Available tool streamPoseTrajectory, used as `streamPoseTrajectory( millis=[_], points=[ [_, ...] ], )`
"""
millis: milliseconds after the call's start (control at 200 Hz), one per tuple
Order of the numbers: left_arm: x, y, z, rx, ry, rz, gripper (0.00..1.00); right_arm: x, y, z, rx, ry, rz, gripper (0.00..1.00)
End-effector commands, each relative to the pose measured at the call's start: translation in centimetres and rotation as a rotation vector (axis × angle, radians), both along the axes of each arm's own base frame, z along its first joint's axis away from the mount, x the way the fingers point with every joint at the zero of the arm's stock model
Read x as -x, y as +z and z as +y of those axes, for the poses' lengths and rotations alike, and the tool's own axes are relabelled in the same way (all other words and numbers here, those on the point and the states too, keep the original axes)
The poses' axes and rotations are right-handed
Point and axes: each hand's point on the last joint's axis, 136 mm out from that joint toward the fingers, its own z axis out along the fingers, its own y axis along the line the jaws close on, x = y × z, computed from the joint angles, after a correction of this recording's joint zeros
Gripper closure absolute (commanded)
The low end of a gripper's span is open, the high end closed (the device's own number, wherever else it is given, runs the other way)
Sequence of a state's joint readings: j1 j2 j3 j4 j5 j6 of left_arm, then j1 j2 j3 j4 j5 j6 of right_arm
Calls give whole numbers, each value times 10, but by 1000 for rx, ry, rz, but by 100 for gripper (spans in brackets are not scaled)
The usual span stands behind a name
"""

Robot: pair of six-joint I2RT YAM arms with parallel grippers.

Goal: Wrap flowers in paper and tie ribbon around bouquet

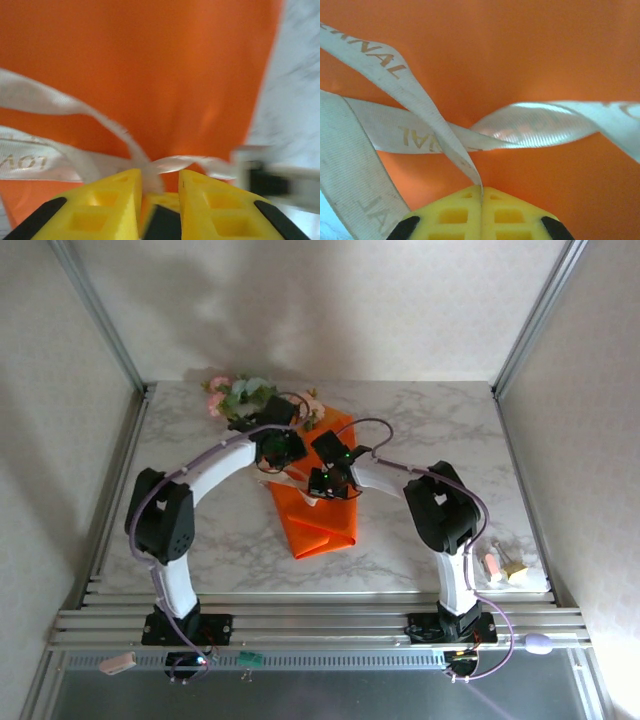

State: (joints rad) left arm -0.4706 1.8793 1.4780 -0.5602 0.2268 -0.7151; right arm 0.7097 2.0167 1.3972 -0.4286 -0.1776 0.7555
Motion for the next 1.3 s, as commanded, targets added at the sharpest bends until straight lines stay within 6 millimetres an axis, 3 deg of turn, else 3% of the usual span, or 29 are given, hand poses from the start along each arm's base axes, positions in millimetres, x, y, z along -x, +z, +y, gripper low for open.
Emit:
streamPoseTrajectory(
  millis=[0, 170, 260, 380, 480, 676, 846, 971, 1121, 1296],
  points=[
    [12, -19, 1, -50, -131, 32, 78, 0, 17, 4, -66, -72, -13, 100],
    [18, -43, -7, -142, -195, 52, 73, -1, 17, 11, -124, -113, 5, 100],
    [10, -39, -14, -107, -172, 28, 73, -1, 15, 14, -137, -122, 12, 100],
    [1, -31, -18, -73, -99, 31, 86, -1, 9, 12, -154, -153, 22, 100],
    [13, -42, -20, -22, -17, 130, 86, -2, 7, 13, -177, -171, 29, 100],
    [11, -25, -10, 177, 348, 175, 95, -1, 1, 11, -183, -187, 28, 100],
    [-1, -11, -15, 359, 541, 188, 88, -2, -3, 10, -207, -209, 39, 100],
    [-1, -26, -4, 306, 591, 258, 87, -4, -2, 10, -216, -215, 34, 100],
    [11, -33, -12, 339, 620, 336, 85, -9, 4, 12, -235, -215, 14, 100],
    [19, -50, -7, 313, 677, 396, 81, -11, 5, 14, -240, -212, 8, 100]
  ],
)
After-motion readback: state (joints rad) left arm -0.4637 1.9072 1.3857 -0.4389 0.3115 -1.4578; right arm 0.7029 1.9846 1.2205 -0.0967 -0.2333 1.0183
